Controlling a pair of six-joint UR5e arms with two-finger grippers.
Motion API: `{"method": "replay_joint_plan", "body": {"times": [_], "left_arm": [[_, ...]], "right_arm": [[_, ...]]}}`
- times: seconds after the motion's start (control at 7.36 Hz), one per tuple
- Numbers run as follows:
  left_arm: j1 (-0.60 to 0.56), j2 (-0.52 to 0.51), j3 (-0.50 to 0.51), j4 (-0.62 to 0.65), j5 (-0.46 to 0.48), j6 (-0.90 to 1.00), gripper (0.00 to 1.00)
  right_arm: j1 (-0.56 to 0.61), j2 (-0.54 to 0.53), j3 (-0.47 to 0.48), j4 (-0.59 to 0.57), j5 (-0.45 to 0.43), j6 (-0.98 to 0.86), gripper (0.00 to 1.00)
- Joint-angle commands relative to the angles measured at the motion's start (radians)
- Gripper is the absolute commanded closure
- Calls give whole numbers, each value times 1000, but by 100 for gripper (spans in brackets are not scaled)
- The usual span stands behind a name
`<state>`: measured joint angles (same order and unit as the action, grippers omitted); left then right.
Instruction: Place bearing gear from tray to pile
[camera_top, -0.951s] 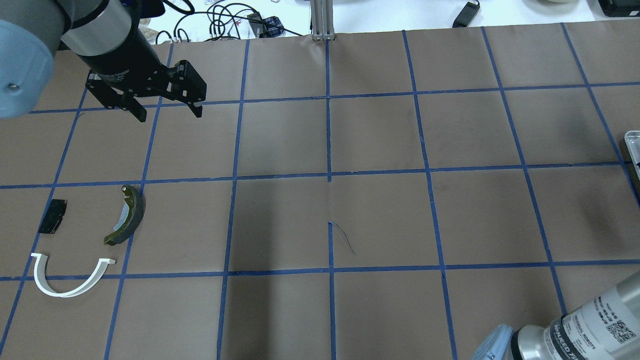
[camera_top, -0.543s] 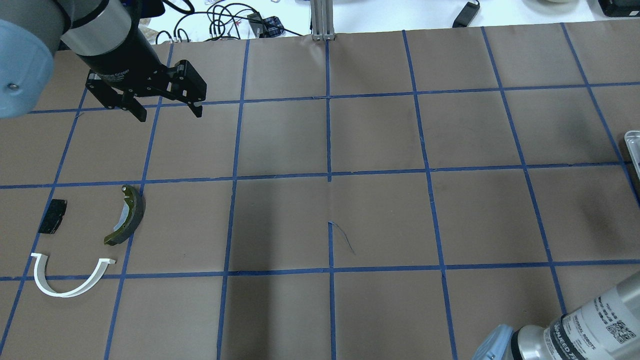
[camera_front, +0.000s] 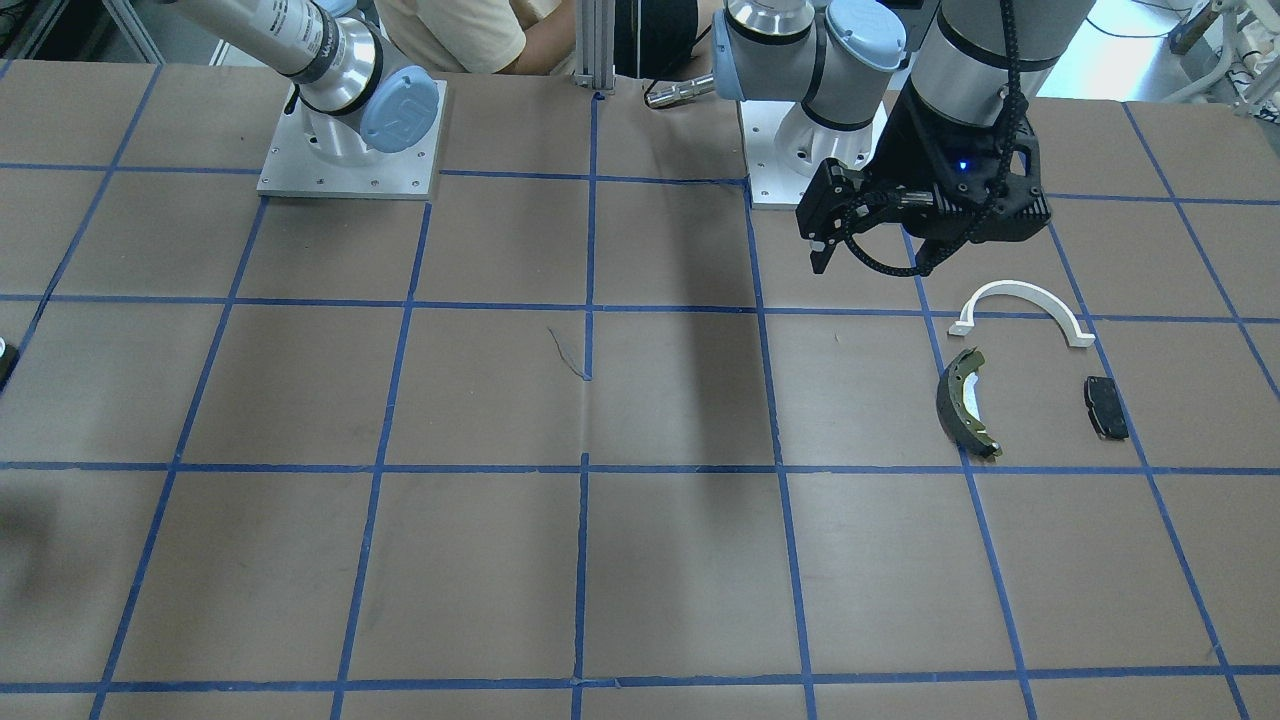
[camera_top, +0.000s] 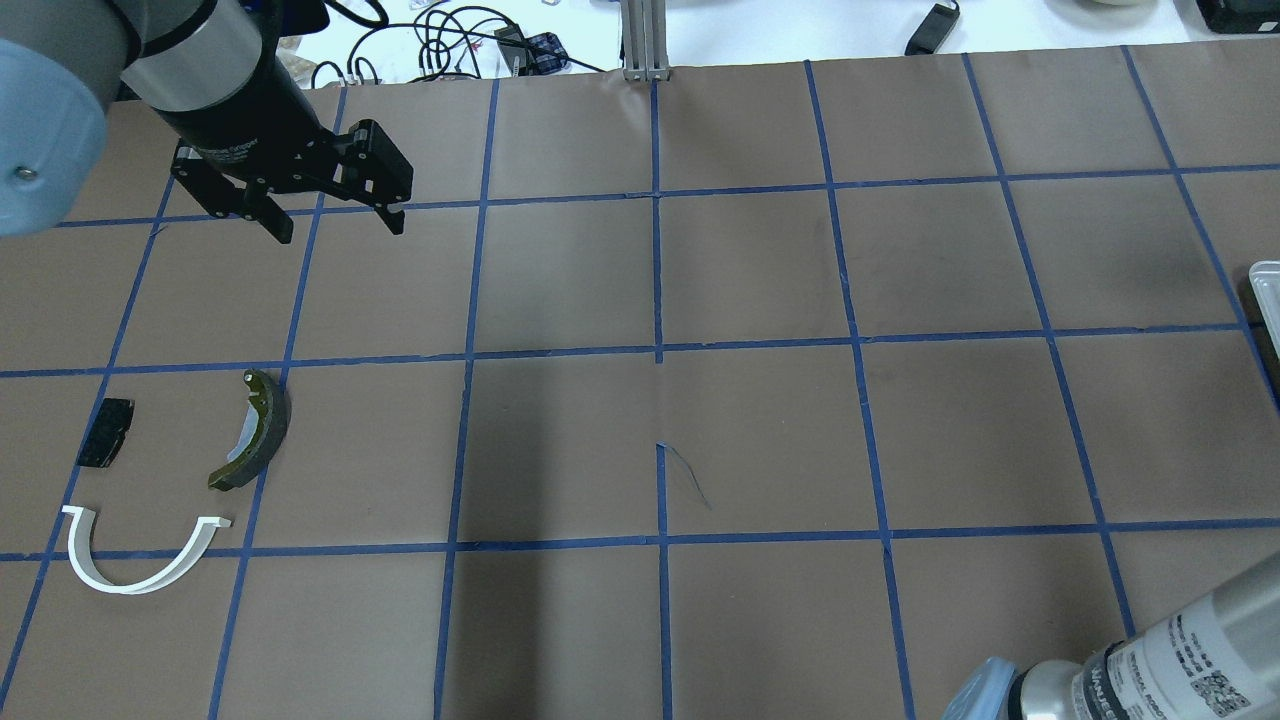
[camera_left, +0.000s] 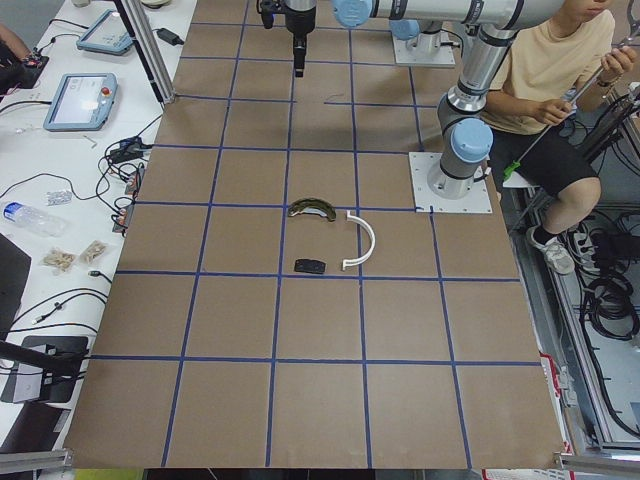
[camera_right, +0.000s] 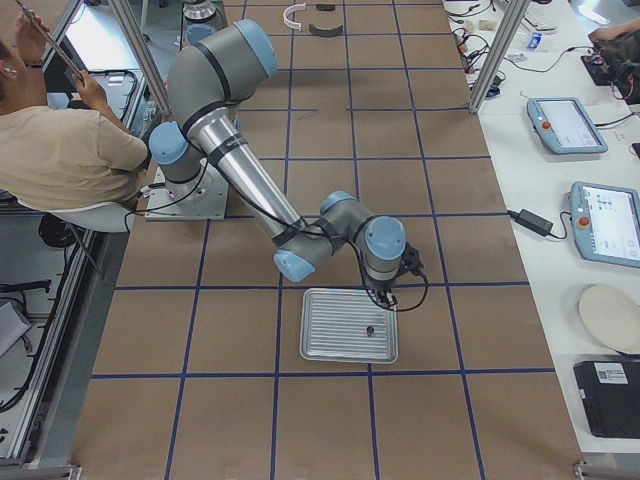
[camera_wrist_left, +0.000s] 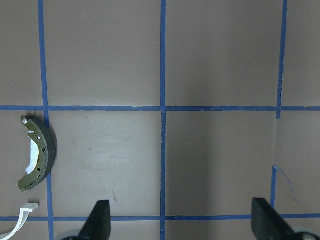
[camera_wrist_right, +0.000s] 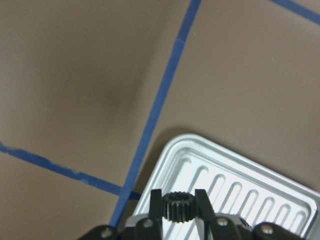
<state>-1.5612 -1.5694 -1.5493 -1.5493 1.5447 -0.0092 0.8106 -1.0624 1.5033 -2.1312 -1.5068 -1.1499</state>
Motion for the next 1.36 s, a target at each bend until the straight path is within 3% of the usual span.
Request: {"method": "replay_joint_plan", "body": {"times": [0.0,0.14,0.68,0.95,1.22], "left_arm": [[1,0,0,0,0,0,0],[1,0,0,0,0,0,0],[3,-1,0,0,0,0,0],[4,-1,-2,0,0,0,0],[4,-1,-2,0,0,0,0]], "right_arm": [[169,-77,0,54,5,189,100],[277,-102,5,119,7,319,100],[756,-176,87,131,-32,967,100],[968,-165,168,82,-27,1258,100],[1118,-102,257,-71,-7,1420,100]]}}
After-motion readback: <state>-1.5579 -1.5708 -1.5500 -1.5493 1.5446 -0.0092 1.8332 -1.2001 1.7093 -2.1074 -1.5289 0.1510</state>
